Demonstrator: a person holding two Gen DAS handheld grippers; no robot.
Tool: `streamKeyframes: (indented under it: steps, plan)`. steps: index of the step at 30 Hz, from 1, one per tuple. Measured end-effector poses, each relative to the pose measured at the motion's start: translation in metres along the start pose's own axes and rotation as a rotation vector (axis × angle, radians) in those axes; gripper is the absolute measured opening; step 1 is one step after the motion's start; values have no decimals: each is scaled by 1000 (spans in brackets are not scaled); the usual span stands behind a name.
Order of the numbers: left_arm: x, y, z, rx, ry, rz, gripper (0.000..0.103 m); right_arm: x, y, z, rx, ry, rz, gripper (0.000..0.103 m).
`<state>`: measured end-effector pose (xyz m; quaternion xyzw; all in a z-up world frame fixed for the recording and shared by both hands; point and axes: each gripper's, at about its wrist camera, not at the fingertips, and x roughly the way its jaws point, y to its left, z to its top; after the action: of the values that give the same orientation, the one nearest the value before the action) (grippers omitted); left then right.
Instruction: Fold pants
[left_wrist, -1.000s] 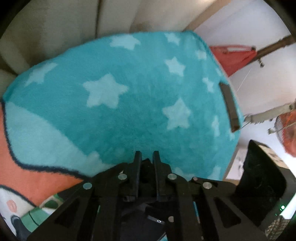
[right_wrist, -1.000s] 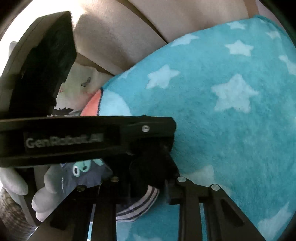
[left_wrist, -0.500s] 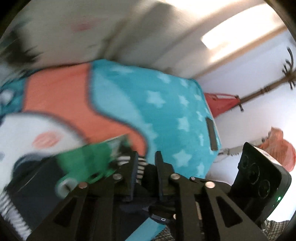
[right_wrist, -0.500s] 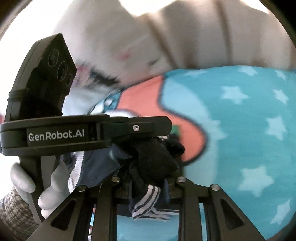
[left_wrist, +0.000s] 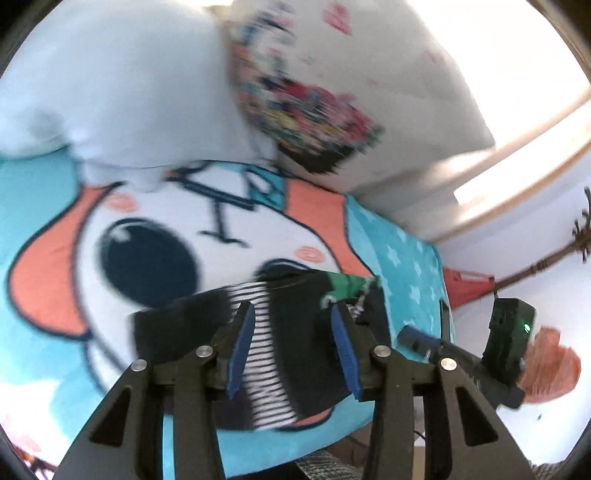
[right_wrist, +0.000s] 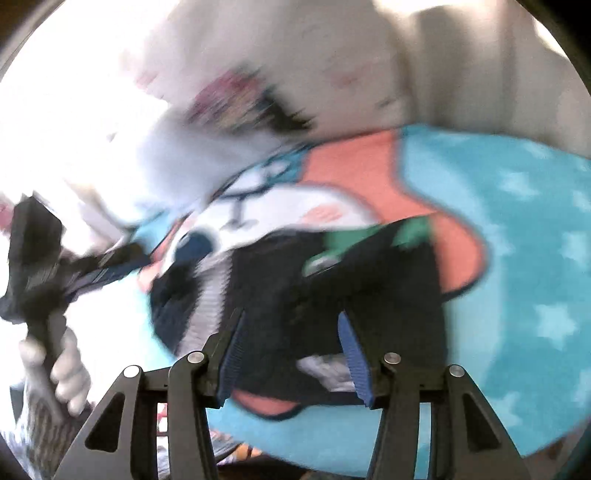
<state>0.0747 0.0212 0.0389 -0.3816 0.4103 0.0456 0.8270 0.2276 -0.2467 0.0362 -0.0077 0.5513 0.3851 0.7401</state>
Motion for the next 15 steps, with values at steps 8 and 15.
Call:
streamKeyframes:
  steps: [8, 15]
  plan:
    - [-36, 53, -20, -59, -34, 113, 42, 56, -18, 23, 128, 30, -165, 34]
    - [-61, 103, -37, -163, -57, 187, 42, 80, 4, 26, 41, 97, -300, 40]
